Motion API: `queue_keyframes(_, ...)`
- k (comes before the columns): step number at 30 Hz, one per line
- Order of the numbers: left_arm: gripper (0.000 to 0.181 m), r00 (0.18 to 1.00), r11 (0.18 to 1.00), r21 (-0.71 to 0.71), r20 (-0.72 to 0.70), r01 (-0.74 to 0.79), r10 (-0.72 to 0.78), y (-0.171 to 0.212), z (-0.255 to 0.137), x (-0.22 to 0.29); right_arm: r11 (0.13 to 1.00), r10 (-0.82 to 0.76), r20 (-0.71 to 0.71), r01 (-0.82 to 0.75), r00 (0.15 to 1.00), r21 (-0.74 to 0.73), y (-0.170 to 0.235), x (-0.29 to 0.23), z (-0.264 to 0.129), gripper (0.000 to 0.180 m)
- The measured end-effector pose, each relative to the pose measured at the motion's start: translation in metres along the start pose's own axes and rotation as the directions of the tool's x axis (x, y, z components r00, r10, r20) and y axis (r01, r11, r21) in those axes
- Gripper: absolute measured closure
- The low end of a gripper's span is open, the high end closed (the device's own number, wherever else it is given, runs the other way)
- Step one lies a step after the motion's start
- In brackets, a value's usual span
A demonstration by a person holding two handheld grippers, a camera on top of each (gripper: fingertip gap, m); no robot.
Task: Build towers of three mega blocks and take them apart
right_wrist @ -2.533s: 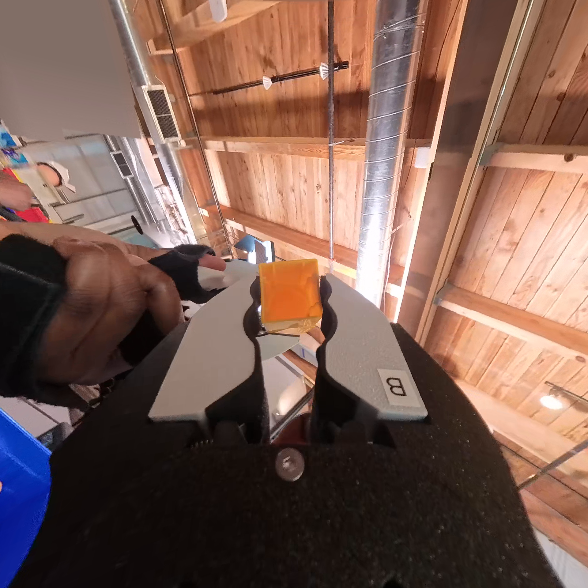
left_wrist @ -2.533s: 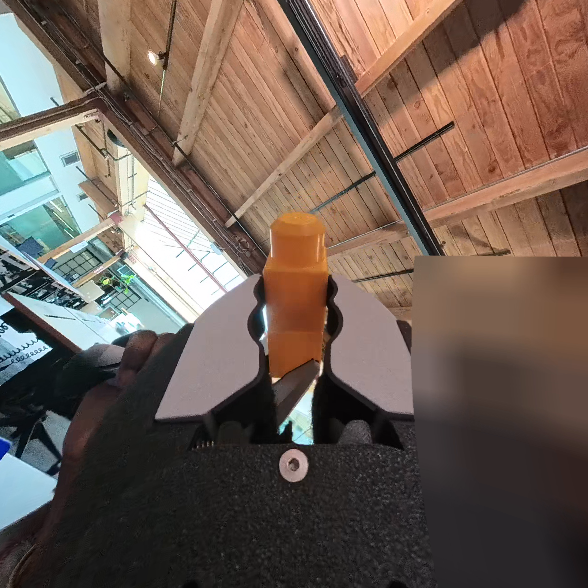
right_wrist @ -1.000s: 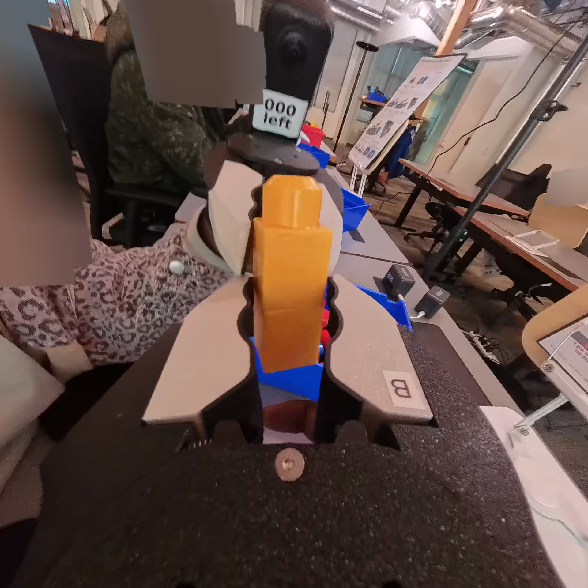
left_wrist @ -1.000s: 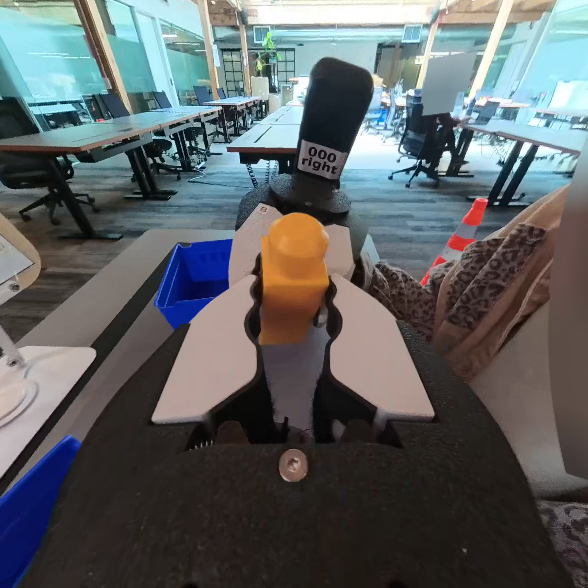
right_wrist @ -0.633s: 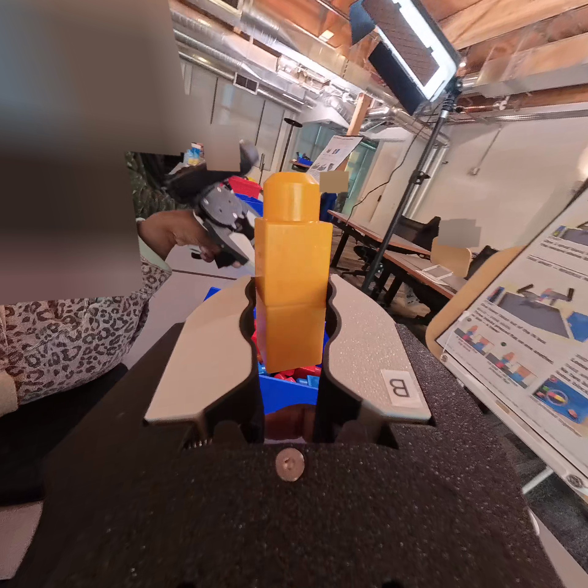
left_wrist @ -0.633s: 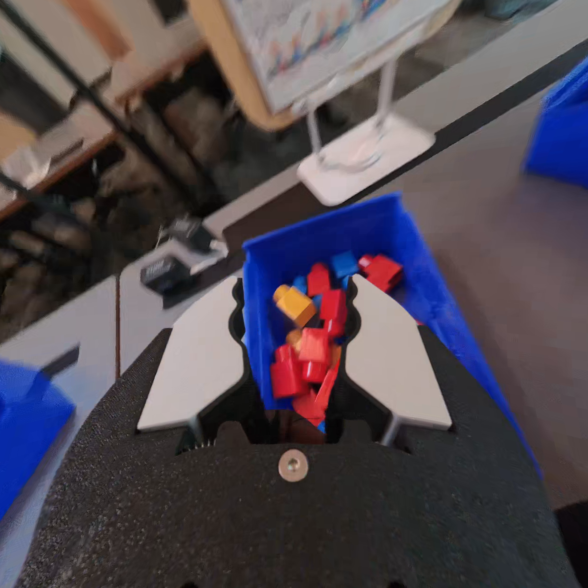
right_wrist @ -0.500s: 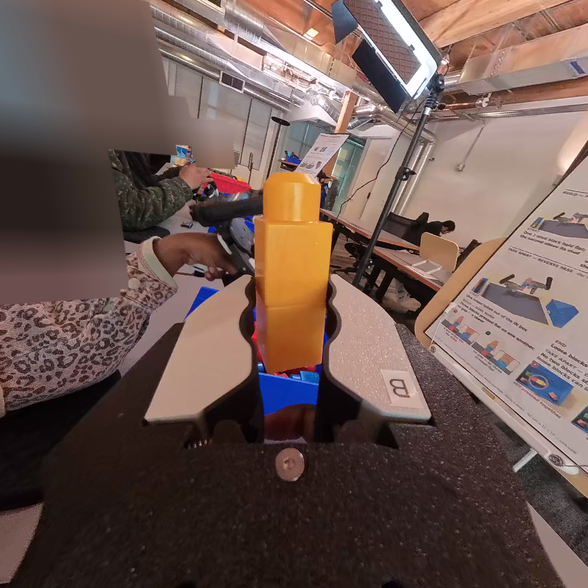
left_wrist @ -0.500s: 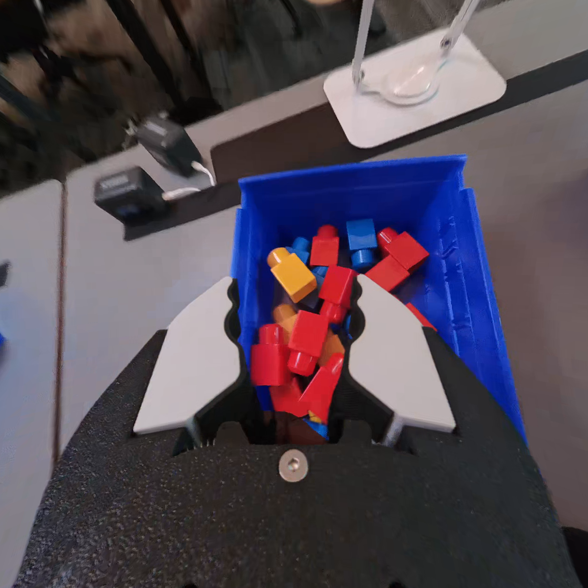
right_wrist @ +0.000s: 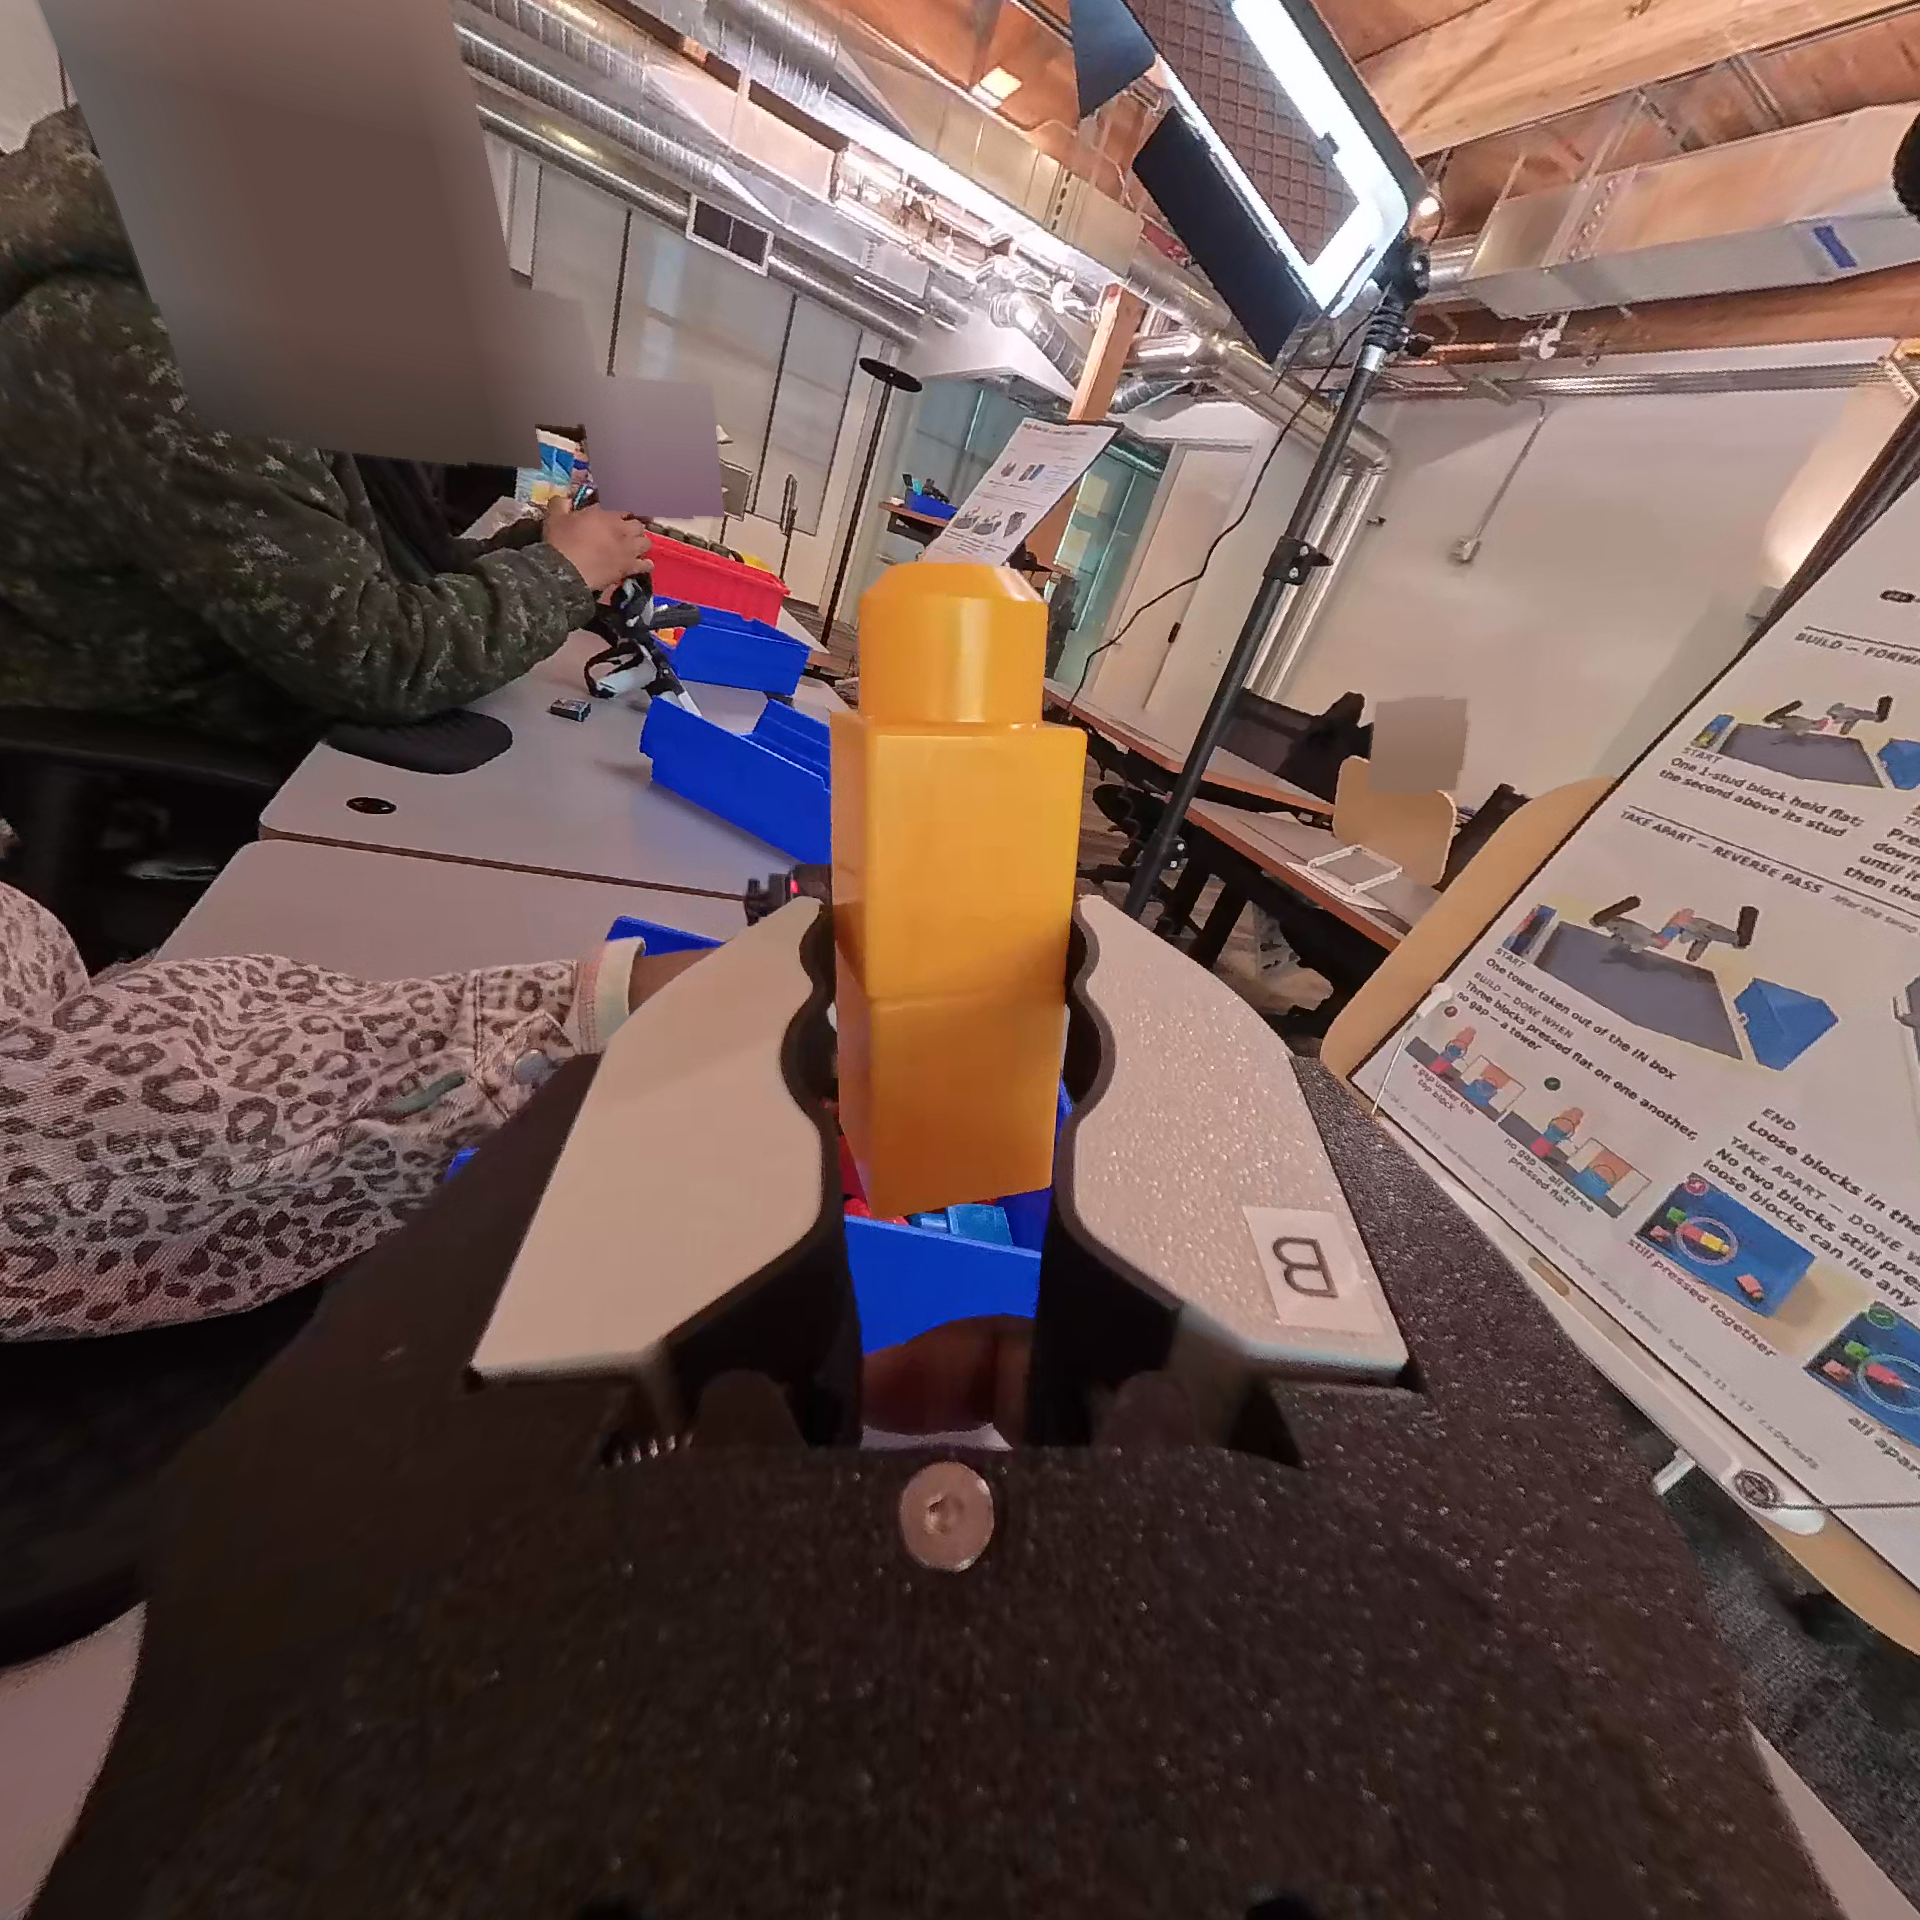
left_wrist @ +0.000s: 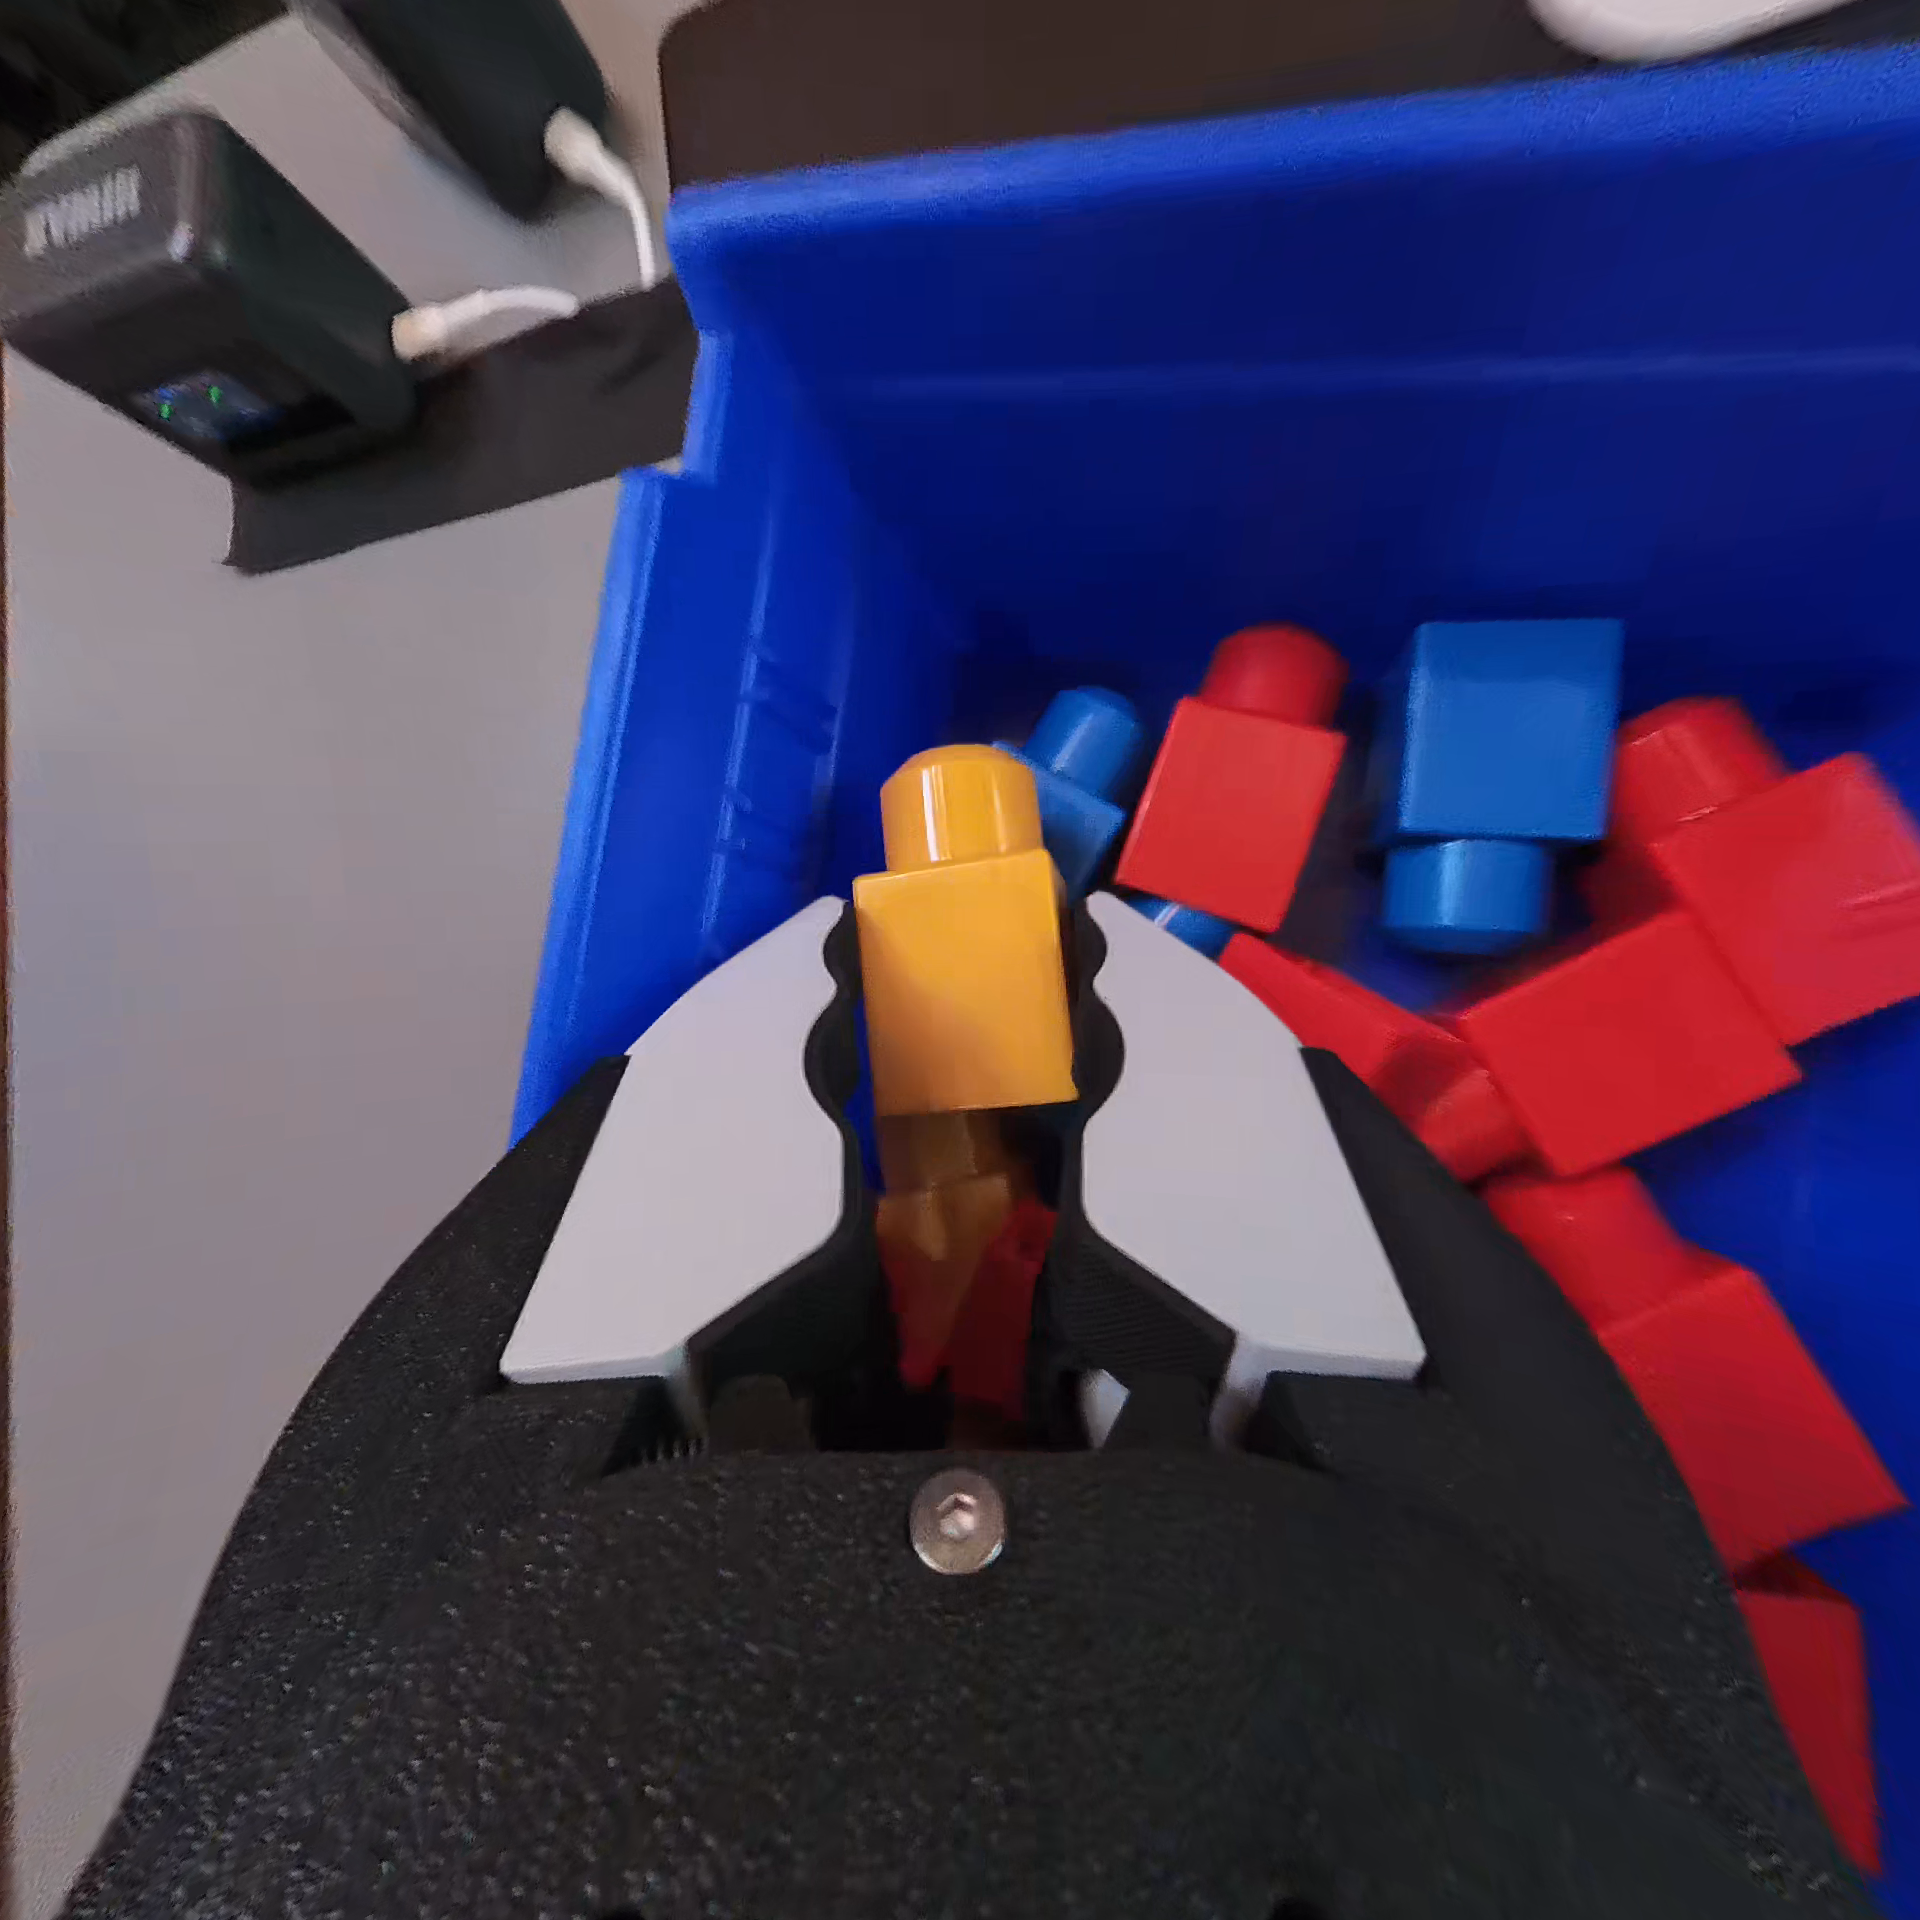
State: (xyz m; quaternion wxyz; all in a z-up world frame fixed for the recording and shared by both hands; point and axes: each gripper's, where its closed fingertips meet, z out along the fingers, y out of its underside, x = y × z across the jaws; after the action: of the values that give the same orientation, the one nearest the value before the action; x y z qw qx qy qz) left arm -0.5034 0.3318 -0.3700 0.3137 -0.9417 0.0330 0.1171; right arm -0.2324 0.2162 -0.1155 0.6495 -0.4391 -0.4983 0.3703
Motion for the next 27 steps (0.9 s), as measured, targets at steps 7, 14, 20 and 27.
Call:
queue_keyframes(7,0.143,0.56,0.421,0.542,-0.823,0.727,0.093,-0.125,-0.198,0.028,0.996,0.083,0.072,-0.081,0.994,-0.03,0.013,-0.008,0.016,0.138)
queue_keyframes(14,0.143,-0.047,0.299,0.169,-0.799,0.939,0.599,-0.114,-0.34,0.063,0.899,0.434,0.31,-0.431,0.846,-0.083,0.025,-0.045,0.06,0.139)
queue_keyframes(20,0.143,-0.023,0.322,0.257,-0.748,0.911,0.663,-0.109,-0.351,0.094,0.815,0.567,0.392,-0.561,0.724,-0.144,0.027,-0.056,0.068,0.139)
queue_keyframes(27,0.143,0.123,0.328,0.413,-0.76,0.849,0.638,-0.114,-0.344,0.122,0.862,0.504,0.306,-0.495,0.808,-0.112,0.028,-0.046,0.068,0.14)
